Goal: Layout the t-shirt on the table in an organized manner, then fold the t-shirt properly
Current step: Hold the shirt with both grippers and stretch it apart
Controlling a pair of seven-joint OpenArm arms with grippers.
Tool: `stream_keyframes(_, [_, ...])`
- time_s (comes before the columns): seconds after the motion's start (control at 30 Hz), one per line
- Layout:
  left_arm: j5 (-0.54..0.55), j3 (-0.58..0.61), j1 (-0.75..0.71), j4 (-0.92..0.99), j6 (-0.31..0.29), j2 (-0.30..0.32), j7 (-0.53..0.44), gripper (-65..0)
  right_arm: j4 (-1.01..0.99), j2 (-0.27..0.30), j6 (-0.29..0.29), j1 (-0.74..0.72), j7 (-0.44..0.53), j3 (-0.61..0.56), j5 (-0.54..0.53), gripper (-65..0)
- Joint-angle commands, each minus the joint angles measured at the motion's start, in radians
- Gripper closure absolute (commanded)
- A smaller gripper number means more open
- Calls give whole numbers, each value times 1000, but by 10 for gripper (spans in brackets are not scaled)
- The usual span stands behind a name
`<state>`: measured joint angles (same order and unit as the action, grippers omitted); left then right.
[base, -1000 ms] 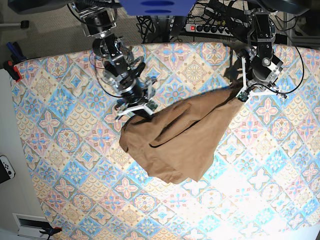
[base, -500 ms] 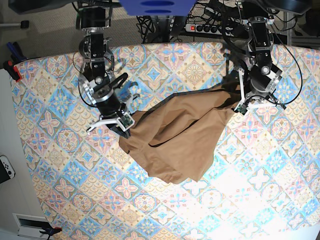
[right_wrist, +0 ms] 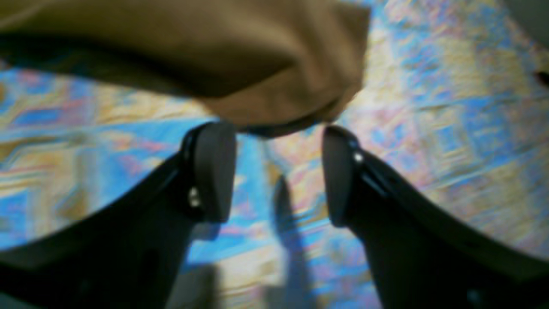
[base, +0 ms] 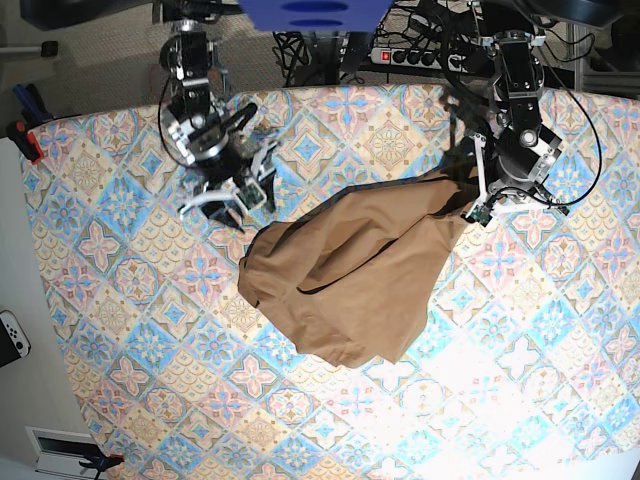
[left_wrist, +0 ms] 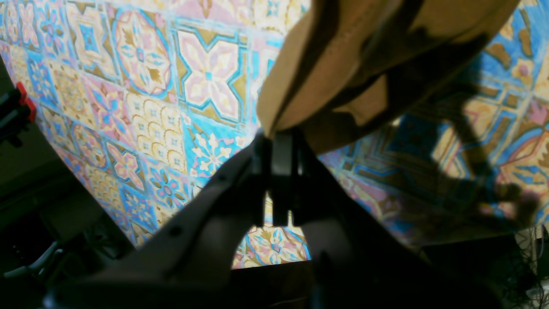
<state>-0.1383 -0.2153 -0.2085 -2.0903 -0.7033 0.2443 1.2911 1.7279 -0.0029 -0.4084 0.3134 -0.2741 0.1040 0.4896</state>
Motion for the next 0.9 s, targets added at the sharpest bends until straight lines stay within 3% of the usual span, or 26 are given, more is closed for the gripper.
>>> stream_keyframes(0.0, [-7, -3, 8, -16, 5, 8, -3, 0, 44, -4, 9, -10, 34, 3, -68, -328])
stream_keyframes(0.1, [-7, -3, 7, -16, 5, 8, -3, 0, 90, 2, 9, -12, 2, 3, -277, -307])
stream_keyframes(0.2, [-7, -3, 7, -16, 5, 8, -3, 0, 105, 5, 9, -12, -129, 3, -426, -297])
stream_keyframes(0.3, [-7, -3, 7, -16, 5, 8, -3, 0, 100, 5, 9, -13, -201, 24, -515, -298])
stream_keyframes(0.6, [-7, -3, 7, -16, 5, 7, -3, 0, -21, 7, 9, -15, -208, 78, -774, -300])
stream_keyframes(0.73, [-7, -3, 7, -16, 5, 7, -3, 0, -87, 56, 9, -130, -219, 75, -906, -301])
stream_keyframes(0.87, [-7, -3, 7, -16, 5, 7, -3, 0, -141, 94, 9, -221, -291, 73, -1015, -301])
